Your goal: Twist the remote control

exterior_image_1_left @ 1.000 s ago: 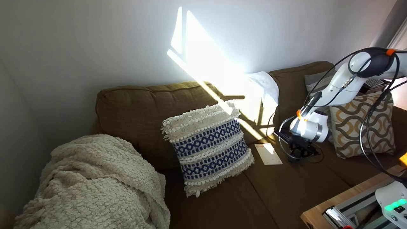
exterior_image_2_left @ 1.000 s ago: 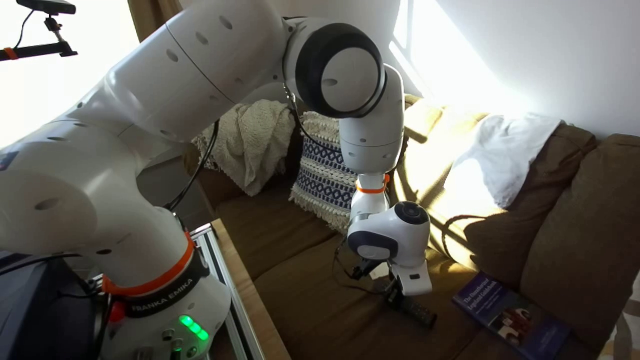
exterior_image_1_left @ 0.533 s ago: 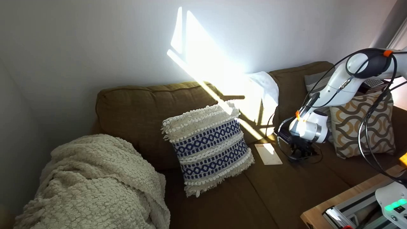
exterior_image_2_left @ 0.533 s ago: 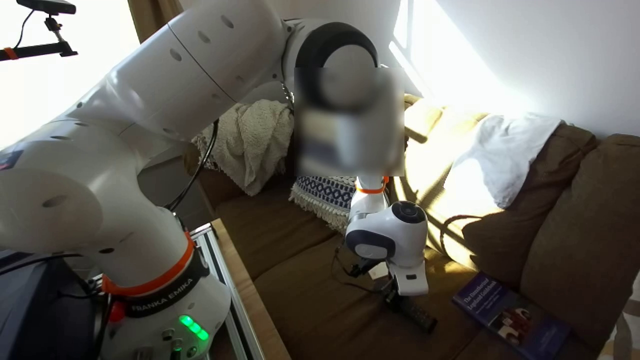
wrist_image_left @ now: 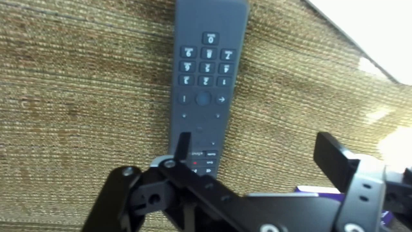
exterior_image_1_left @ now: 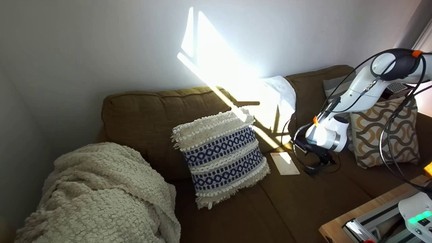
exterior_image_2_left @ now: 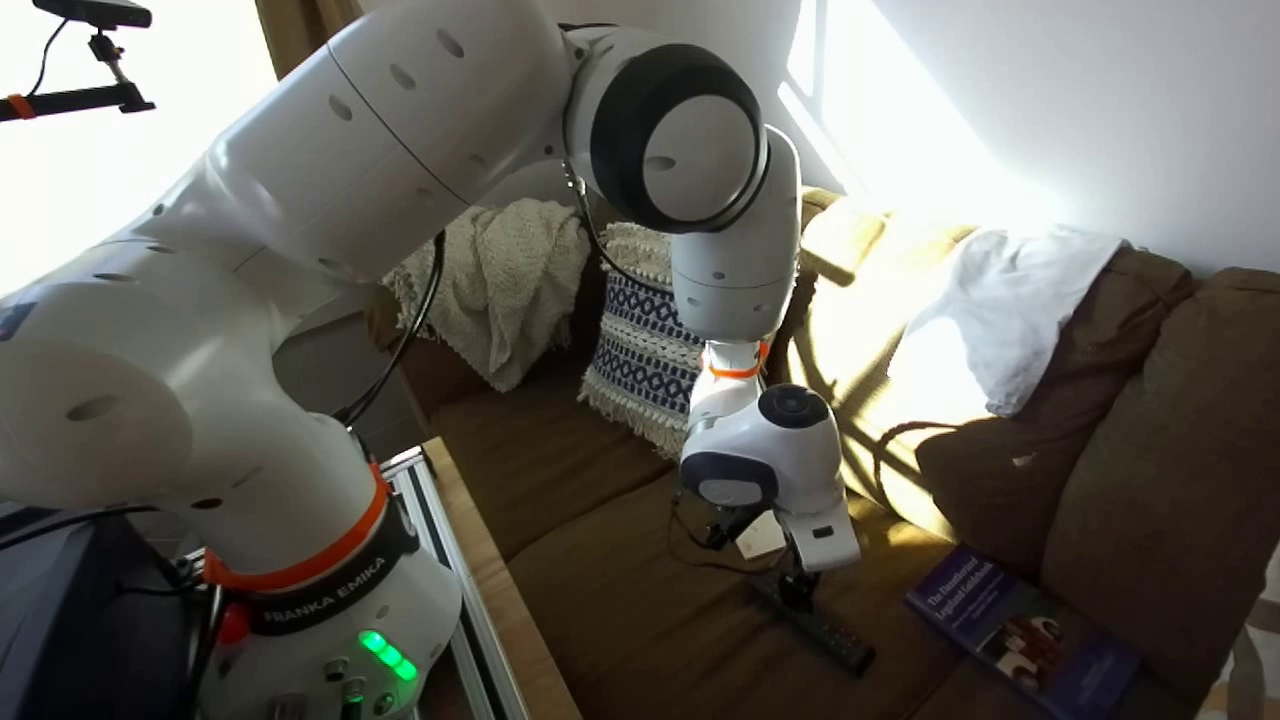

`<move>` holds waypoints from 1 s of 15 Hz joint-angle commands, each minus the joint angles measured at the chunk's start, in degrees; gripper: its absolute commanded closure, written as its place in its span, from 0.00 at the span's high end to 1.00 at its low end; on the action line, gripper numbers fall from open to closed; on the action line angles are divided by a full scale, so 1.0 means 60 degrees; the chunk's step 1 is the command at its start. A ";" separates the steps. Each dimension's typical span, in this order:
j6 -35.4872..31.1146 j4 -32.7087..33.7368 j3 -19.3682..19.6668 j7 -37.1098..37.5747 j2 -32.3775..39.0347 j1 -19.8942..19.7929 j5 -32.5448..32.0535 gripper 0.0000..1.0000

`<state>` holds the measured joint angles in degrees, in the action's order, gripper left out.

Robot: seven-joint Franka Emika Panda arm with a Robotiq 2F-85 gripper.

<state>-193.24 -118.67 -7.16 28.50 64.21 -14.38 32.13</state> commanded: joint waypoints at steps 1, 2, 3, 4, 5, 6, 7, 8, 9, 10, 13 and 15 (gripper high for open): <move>-0.0041 -0.1022 -0.0675 -0.1164 -0.0742 -0.1220 -0.1521 1.00; 0.0210 -0.1233 -0.0799 -0.1450 -0.0922 -0.1569 -0.1952 1.00; 0.0448 -0.1455 -0.0813 -0.1706 -0.1136 -0.1790 -0.2323 1.00; 0.0729 -0.1641 -0.0870 -0.1986 -0.1349 -0.2092 -0.2693 1.00; 0.1110 -0.1796 -0.0840 -0.2273 -0.1584 -0.2294 -0.2987 1.00; 0.1498 -0.1916 -0.0851 -0.2593 -0.1779 -0.2515 -0.3256 1.00; 0.1968 -0.2016 -0.0812 -0.2932 -0.1999 -0.2671 -0.3458 1.00; 0.2422 -0.2107 -0.0764 -0.3287 -0.2238 -0.2768 -0.3605 1.00; 0.2953 -0.2176 -0.0588 -0.3607 -0.2490 -0.2697 -0.3679 1.00; 0.3437 -0.2194 -0.0469 -0.3971 -0.2693 -0.2672 -0.3757 1.00; 0.4927 -0.2226 0.0265 -0.4764 -0.3357 -0.1973 -0.3886 1.00; 0.5677 -0.2217 0.0848 -0.5135 -0.3681 -0.1378 -0.4152 1.00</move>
<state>-164.97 -130.49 -6.90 0.46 46.01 -27.47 9.83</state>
